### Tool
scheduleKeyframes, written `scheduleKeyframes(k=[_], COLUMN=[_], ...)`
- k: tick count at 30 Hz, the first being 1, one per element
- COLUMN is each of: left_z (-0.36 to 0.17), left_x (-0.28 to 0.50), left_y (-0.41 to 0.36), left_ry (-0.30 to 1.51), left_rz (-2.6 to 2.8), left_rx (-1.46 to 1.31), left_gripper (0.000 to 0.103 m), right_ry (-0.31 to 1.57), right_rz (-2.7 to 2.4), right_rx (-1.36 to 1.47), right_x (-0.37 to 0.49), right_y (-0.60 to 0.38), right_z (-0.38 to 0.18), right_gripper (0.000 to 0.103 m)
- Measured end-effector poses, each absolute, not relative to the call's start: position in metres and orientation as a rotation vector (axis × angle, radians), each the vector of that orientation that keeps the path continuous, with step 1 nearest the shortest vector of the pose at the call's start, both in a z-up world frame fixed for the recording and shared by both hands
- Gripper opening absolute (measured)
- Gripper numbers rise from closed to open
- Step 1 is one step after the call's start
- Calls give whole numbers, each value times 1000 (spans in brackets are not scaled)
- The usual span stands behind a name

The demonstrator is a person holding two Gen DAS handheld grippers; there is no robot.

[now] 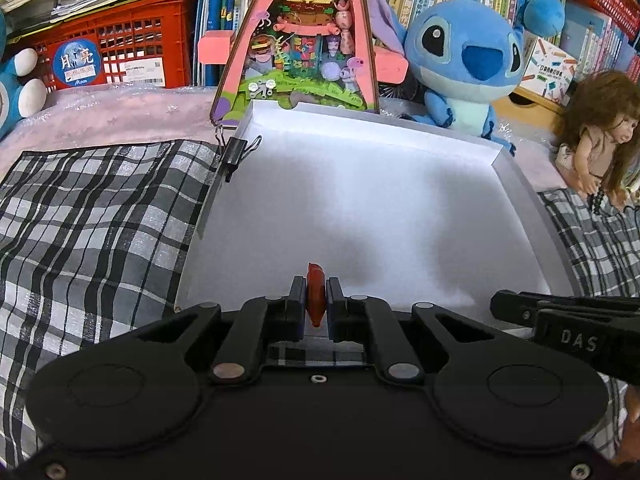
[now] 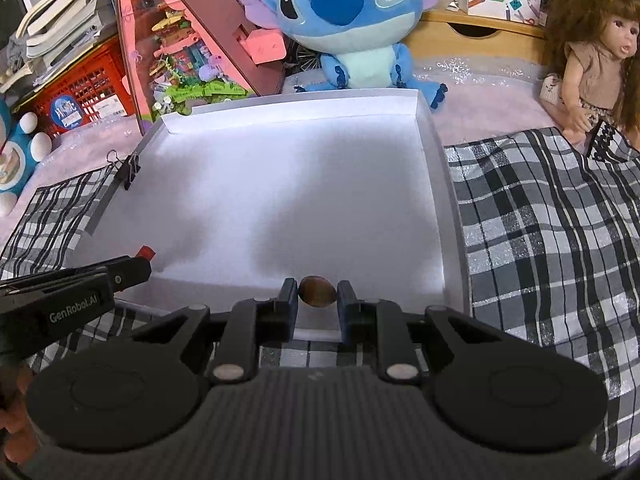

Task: Organize rigid objects
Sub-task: 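Carry orange stick in left tool while right tool carries ball into tray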

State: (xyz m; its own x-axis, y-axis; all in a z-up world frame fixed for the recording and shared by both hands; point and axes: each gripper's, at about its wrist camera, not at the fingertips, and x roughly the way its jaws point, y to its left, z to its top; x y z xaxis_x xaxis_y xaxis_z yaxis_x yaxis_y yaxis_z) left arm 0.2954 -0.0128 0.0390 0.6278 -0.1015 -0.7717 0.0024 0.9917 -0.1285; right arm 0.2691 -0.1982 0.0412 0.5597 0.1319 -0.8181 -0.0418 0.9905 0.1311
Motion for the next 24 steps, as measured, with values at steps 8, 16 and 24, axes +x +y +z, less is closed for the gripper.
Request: scheduleKeyframes(k=[8,16,24], left_z=[35,33,33], left_x=[297,297,296], left_y=[-13,-12,-13], left_ry=[885,878,875], left_rz=[-54,-55,-53], left_rx=[-106,-103,-99], left_gripper=[9,10,11], right_ry=[980,984,980], right_rz=[104,103,103], right_rx=[101,100,96], right_x=[271,272,272], right_y=[-198,-196,-196], right_z=[37,34,34], right_gripper=[25,25,27])
